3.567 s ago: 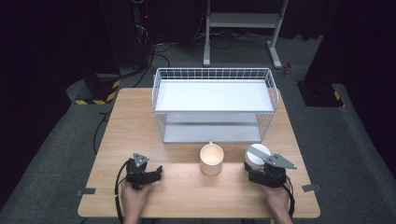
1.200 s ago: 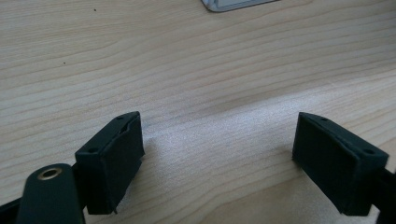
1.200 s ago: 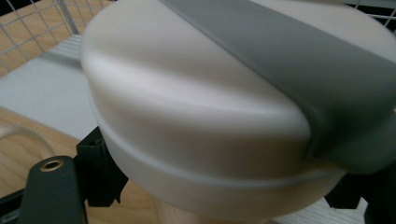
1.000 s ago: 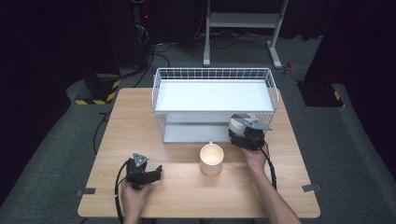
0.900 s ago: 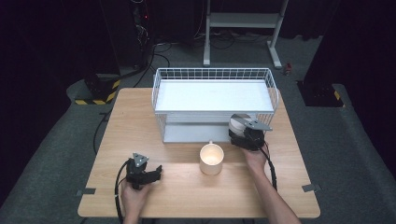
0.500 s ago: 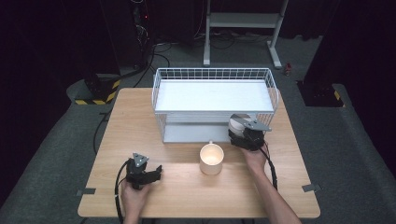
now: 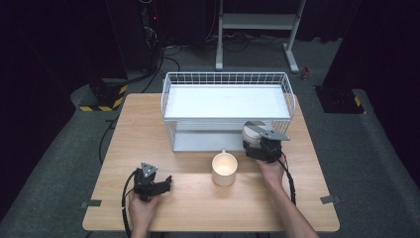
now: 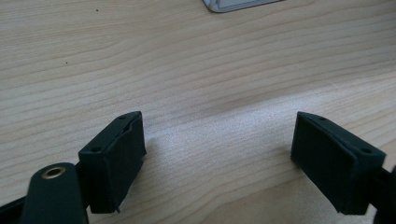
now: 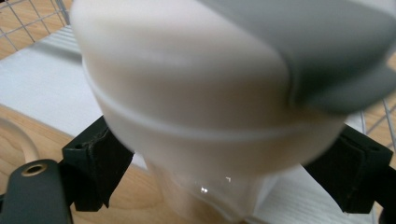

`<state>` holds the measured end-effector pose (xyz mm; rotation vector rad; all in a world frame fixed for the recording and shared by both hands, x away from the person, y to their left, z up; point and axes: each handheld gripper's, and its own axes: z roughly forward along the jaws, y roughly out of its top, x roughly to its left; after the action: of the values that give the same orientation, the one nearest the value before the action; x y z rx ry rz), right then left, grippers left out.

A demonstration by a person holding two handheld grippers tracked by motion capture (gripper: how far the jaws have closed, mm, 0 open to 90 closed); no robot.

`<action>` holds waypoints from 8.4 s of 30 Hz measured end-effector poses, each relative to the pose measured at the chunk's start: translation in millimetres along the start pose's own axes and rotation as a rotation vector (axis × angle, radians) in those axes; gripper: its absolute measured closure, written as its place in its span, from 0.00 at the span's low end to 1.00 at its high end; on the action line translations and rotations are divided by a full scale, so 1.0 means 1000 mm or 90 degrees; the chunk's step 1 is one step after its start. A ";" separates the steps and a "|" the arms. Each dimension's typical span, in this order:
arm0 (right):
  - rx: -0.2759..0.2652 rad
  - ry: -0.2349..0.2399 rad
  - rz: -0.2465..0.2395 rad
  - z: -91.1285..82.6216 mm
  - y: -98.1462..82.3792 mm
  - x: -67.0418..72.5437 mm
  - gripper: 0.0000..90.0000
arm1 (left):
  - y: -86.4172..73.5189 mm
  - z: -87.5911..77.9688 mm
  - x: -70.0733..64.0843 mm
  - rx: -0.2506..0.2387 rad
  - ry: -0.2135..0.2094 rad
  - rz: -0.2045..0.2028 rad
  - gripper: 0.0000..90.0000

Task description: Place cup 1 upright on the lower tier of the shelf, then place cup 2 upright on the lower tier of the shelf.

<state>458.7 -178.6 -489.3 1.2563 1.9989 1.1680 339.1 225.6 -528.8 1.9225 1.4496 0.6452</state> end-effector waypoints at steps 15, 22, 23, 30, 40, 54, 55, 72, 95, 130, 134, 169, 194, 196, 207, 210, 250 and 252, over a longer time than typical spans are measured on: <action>0.025 -0.024 0.001 -0.005 -0.009 0.003 0.24 | 0.000 0.000 0.000 0.000 -0.001 0.000 0.20; 0.035 -0.027 -0.002 -0.002 -0.008 0.003 0.25 | 0.000 0.000 0.000 0.000 -0.002 0.000 0.20; 0.035 -0.027 -0.002 -0.002 -0.008 0.003 0.25 | 0.000 0.000 0.000 0.000 -0.002 0.000 0.20; 0.043 -0.036 0.032 0.005 -0.009 0.001 0.35 | 0.000 0.000 0.000 -0.001 -0.001 0.003 0.20; 0.041 -0.064 0.041 0.013 -0.008 -0.001 0.47 | 0.000 0.000 0.000 -0.001 -0.001 0.002 0.20; 0.061 -0.075 0.051 0.024 0.001 0.001 0.57 | 0.000 0.000 0.000 -0.001 -0.002 -0.001 0.20; 0.065 -0.079 0.048 0.025 0.001 0.001 0.59 | 0.000 0.000 0.000 -0.001 -0.002 -0.001 0.20; 0.072 -0.088 0.064 0.040 0.006 0.002 0.70 | 0.000 0.000 -0.001 -0.001 -0.005 0.000 0.20; 0.066 -0.041 0.064 0.020 0.003 -0.005 0.56 | 0.000 0.000 -0.001 -0.001 -0.004 0.000 0.21; -0.010 0.024 0.065 -0.038 -0.007 -0.008 0.47 | 0.000 0.000 -0.001 -0.001 -0.003 -0.001 0.21; -0.013 0.031 0.065 -0.046 -0.007 -0.011 0.47 | 0.000 0.000 -0.001 -0.001 -0.003 -0.001 0.21; -0.057 0.047 0.105 -0.099 -0.039 -0.044 0.40 | 0.000 0.000 -0.001 0.000 -0.002 -0.002 0.21; -0.056 0.014 0.119 -0.127 -0.078 -0.057 0.36 | 0.000 0.000 -0.001 -0.001 -0.001 -0.002 0.21; -0.047 0.013 0.120 -0.128 -0.080 -0.057 0.36 | 0.001 0.000 -0.001 -0.001 -0.002 0.000 0.21; 0.013 0.011 0.076 -0.122 -0.095 -0.048 0.33 | 0.001 0.002 -0.004 0.003 0.001 -0.003 0.16; 0.042 0.011 0.053 -0.117 -0.097 -0.047 0.32 | 0.002 0.002 -0.004 0.005 -0.002 -0.003 0.16; 0.150 -0.038 -0.005 -0.093 -0.093 -0.041 0.29 | 0.012 -0.019 -0.064 -0.006 -0.156 0.088 0.09; 0.150 -0.038 -0.005 -0.093 -0.093 -0.041 0.29 | 0.013 -0.018 -0.069 -0.004 -0.160 0.099 0.09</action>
<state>362.8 -271.6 -523.3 1.3773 2.1425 0.9003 316.4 160.5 -507.3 2.0431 1.1508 0.4550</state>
